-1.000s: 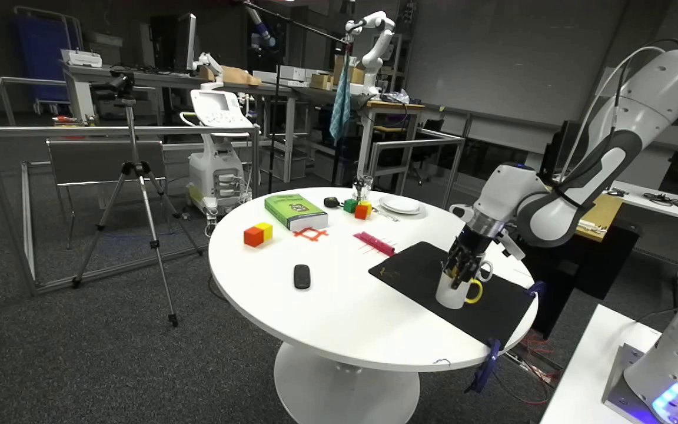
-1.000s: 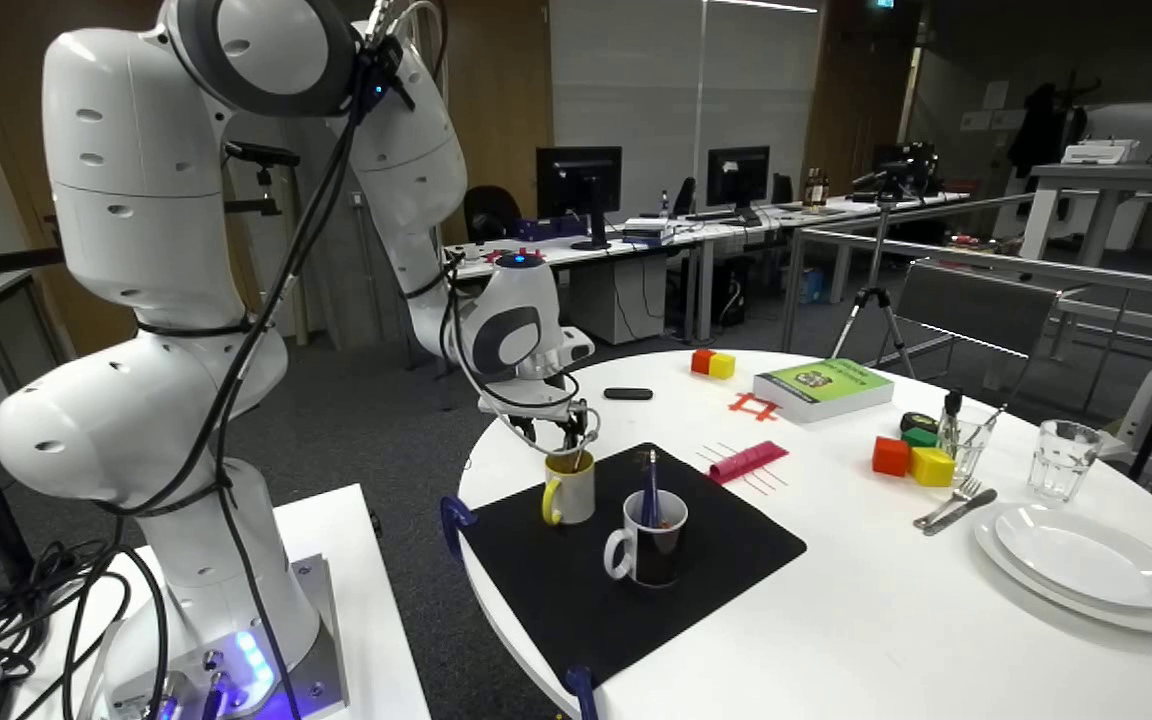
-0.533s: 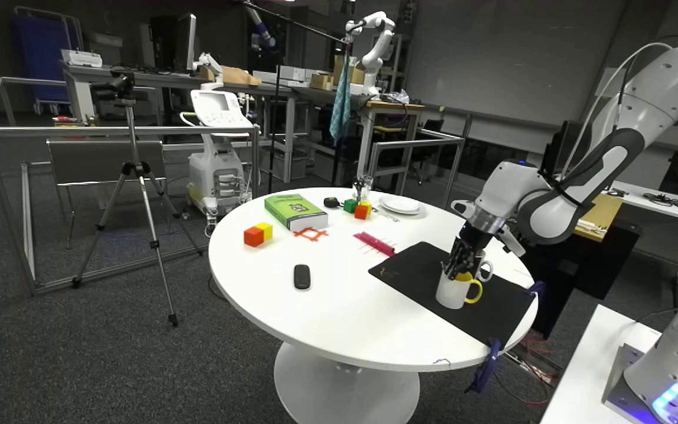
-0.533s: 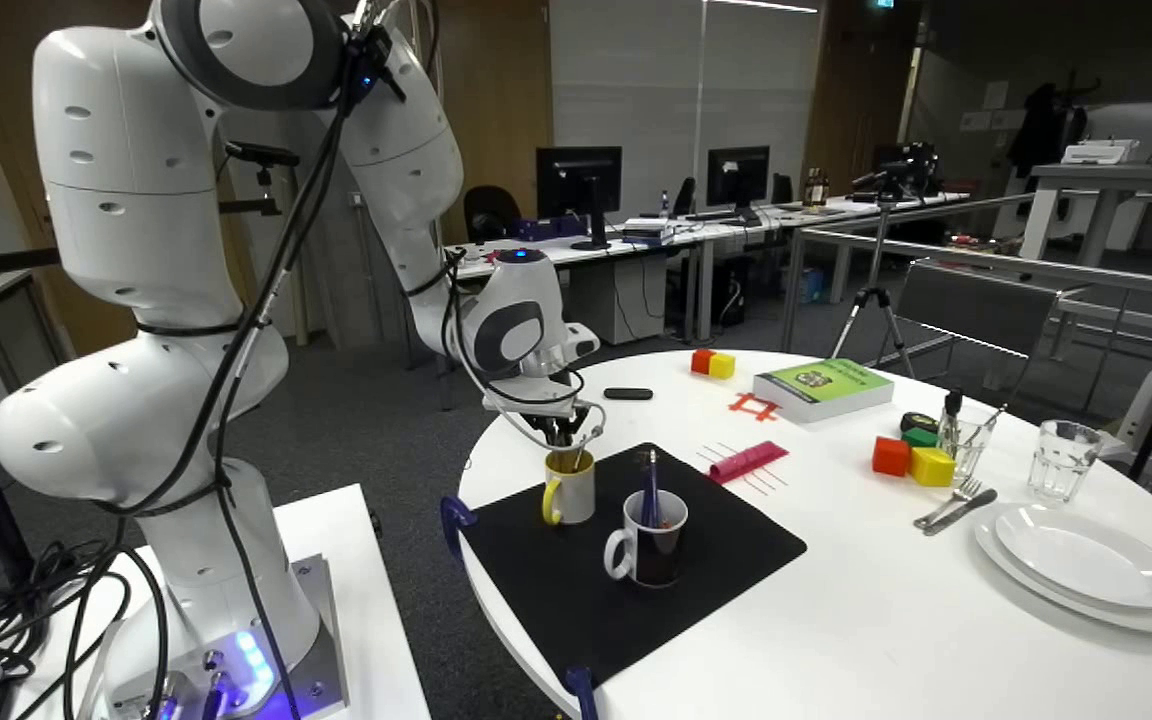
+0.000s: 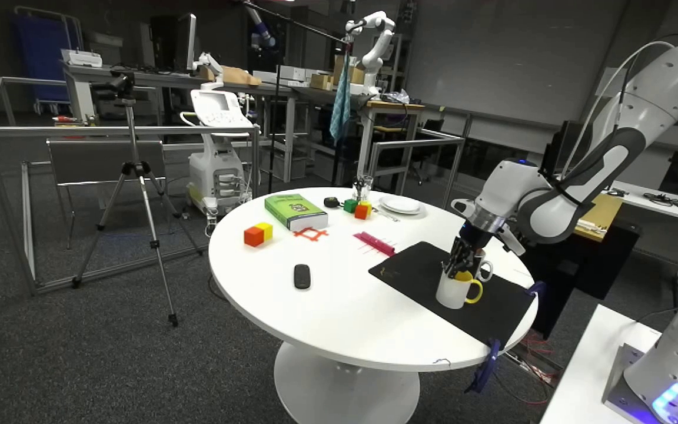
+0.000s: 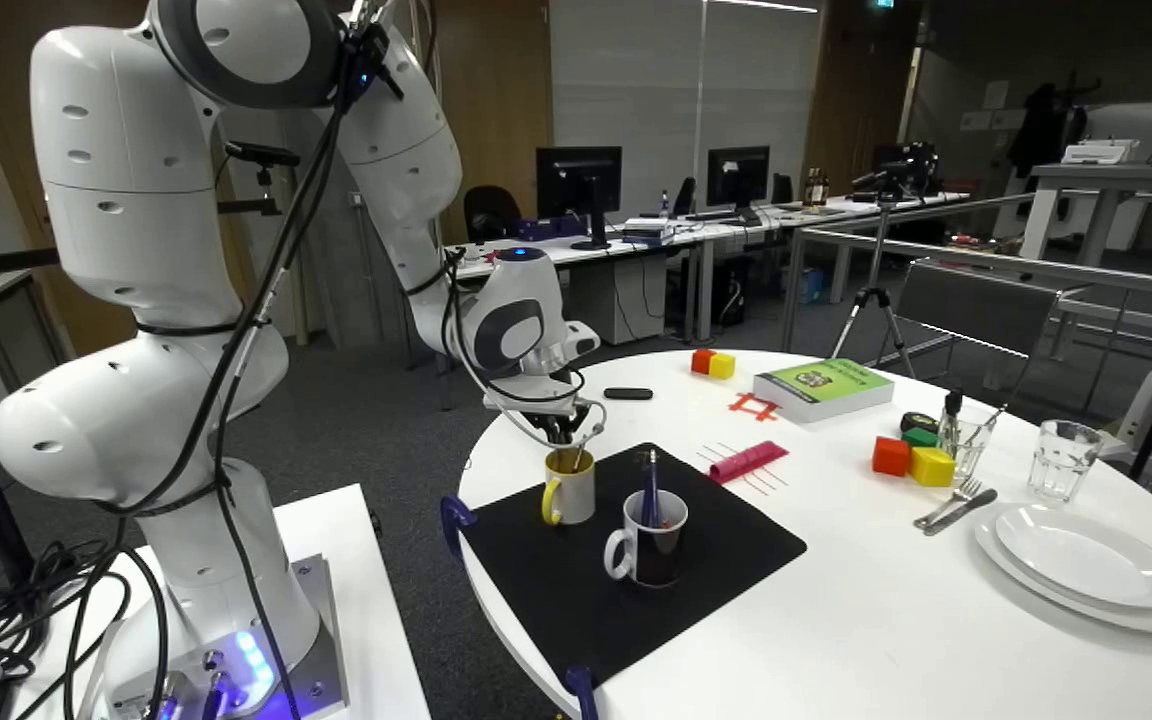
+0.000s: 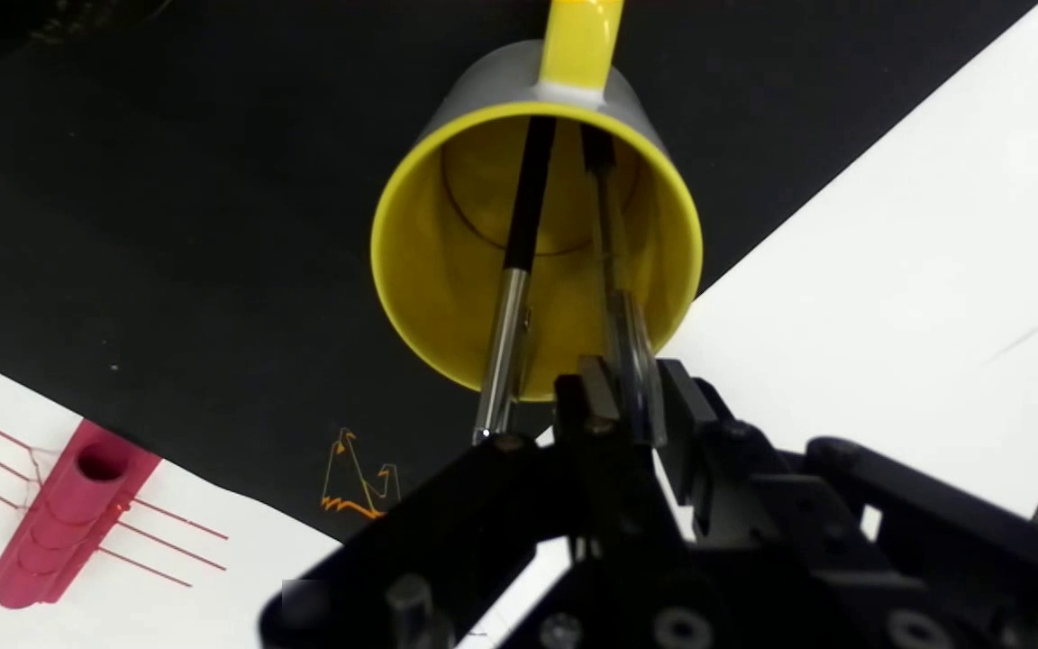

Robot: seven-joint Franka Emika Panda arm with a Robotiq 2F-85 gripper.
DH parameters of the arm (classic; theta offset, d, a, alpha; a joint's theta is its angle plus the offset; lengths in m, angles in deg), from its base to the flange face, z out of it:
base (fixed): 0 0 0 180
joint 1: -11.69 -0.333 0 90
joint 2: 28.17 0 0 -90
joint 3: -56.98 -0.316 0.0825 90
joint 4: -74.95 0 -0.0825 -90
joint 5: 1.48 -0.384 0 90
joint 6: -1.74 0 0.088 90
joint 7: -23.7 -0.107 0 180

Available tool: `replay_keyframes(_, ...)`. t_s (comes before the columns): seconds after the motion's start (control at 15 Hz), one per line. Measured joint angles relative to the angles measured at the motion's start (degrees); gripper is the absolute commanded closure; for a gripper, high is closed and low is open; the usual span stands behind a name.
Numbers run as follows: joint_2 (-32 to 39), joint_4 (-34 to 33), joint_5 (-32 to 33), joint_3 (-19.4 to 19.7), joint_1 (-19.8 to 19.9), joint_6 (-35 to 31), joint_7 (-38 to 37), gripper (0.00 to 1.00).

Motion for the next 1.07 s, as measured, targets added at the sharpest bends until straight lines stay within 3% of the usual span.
replay_keyframes(0.27, -1.1, 0.0, -0.3, -1.5, 0.6, 0.7, 0.2, 0.96)
replay_keyframes(0.6, -5.7, 0.0, -3.4, -6.7, 3.4, 0.9, 3.7, 0.96)
replay_keyframes(0.8, -8.8, -0.1, -8.7, -8.8, 4.5, 0.2, 7.7, 0.96)
replay_keyframes(1.07, -12.0, -0.6, -21.3, -9.4, 4.2, -1.4, 15.9, 0.96)
